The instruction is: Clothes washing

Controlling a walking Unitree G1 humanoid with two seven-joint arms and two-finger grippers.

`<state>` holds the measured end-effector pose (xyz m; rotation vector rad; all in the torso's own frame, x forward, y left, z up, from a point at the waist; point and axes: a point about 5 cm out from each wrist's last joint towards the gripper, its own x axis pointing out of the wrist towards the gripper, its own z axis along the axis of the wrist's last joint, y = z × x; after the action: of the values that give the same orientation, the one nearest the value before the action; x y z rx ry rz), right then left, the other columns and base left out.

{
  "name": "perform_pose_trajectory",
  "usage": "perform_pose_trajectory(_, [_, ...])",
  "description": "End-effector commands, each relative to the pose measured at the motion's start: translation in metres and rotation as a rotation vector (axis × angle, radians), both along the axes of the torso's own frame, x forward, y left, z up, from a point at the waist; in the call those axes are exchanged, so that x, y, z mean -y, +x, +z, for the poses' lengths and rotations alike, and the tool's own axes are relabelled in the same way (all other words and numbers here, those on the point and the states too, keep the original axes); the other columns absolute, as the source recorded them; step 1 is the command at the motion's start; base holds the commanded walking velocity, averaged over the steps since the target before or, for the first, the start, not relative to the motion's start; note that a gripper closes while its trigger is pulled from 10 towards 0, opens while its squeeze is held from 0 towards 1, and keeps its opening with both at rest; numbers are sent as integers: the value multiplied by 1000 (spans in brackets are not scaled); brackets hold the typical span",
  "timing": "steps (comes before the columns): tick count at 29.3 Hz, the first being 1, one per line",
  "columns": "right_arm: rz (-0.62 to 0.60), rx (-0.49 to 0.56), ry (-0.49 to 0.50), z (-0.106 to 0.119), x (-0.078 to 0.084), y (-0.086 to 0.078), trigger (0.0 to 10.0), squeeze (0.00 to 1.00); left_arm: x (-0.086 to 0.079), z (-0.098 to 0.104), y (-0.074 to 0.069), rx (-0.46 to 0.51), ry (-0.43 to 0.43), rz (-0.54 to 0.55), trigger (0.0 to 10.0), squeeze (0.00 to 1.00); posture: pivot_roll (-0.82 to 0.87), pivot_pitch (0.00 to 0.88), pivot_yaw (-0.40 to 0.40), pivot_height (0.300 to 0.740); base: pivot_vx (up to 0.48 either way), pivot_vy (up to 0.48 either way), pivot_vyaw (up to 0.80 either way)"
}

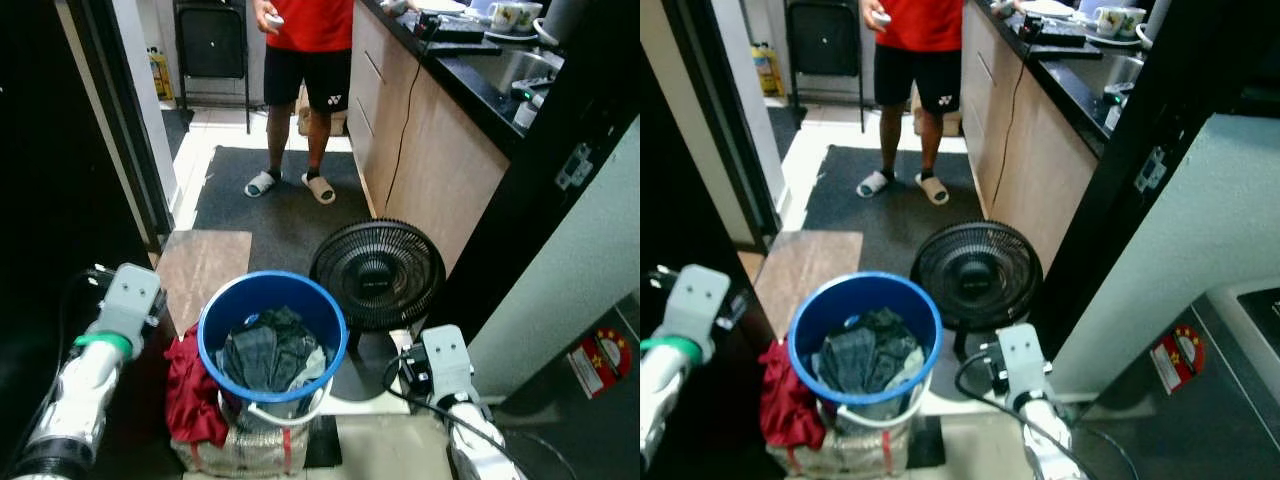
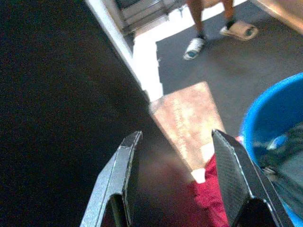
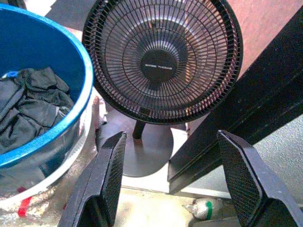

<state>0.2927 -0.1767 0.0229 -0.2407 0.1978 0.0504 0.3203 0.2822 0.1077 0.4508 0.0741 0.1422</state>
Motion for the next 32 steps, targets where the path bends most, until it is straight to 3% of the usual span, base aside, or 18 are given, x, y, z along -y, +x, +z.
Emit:
perform_pose_trajectory(1, [-11,-20,3,-4,3,-4,10000,0,-7,-7,-4,-29,4,37,10000,0,9,8,0,740,0,0,0])
perform_pose_trajectory(12, [-22,-6,-2,-2,9,-5,10000,0,-2,-16,-4,-70,30,25,10000,0,-25,12,1,740,0,0,0])
perform_pose_trajectory(21, [-25,-3,6,-4,5,-9,10000,0,1,-17,-4,-63,44,4,10000,0,-25,19,14,740,0,0,0])
perform_pose_trajectory(24, [-26,-7,10,-4,4,-8,10000,0,-1,-20,-5,-77,-6,27,10000,0,-15,20,13,740,0,0,0])
perform_pose_trajectory(27, [-23,-12,13,-5,1,-8,10000,0,2,-15,-4,-40,54,-1,10000,0,2,17,15,740,0,0,0])
perform_pose_trajectory(32, [-11,-13,17,-4,-2,-6,10000,0,9,-19,-11,-28,81,-52,10000,0,16,17,9,740,0,0,0])
